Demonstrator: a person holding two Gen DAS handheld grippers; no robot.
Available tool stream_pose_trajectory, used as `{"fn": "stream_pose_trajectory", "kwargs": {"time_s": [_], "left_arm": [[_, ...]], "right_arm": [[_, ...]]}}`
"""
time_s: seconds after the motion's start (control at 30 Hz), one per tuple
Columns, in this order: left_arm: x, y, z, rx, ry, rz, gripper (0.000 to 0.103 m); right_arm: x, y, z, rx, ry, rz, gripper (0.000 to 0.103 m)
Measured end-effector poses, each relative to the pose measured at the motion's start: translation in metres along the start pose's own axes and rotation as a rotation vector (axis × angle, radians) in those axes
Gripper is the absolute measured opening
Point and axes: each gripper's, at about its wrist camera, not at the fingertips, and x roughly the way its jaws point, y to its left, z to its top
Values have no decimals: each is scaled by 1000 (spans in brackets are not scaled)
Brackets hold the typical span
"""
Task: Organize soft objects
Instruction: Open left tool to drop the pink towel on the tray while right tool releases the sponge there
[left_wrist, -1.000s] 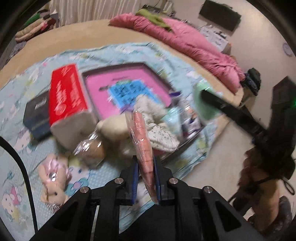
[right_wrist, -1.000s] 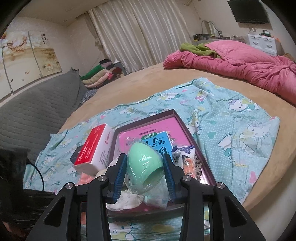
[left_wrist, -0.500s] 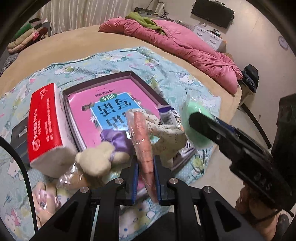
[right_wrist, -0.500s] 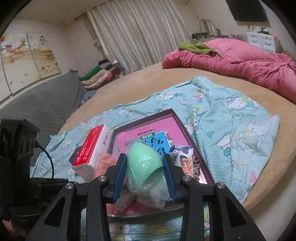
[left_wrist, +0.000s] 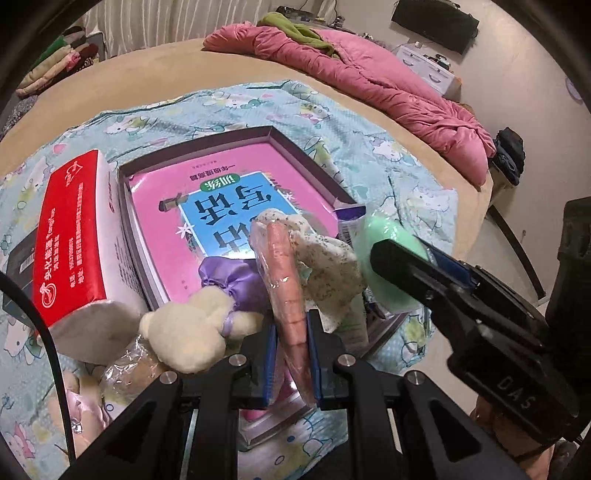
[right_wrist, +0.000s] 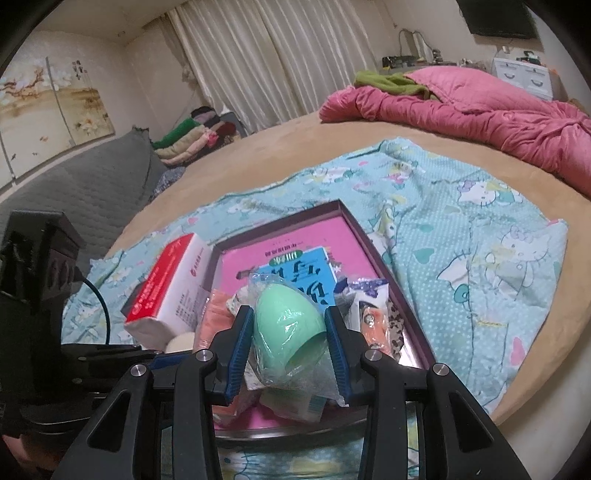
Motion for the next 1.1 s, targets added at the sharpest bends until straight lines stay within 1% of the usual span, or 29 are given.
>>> {"fn": "stream_pose_trajectory", "kwargs": {"time_s": [0.17,0.33,0.73,0.9,1.03,1.1], "left_arm": [[4,6,-2,-8,9,-1,16],[8,9,-5,-4,12,8,16],[10,18,-13,-12,10,-29,16],[10,20,-19,-37,1,-58,17],[8,20,-19,-39,-8,-66,18],[6,19,-19,-42,-15,-69,23]], "right_arm": [[14,2,-6,-12,35,-1,41],[25,4,-8,-24,50,-3,41],[44,2,-5,-37,75,-16,41],[42,0,-5,-16,65,6,44],[38,1,-3,-13,49,14,50],[35,4,-3,-25,37,12,50]]}}
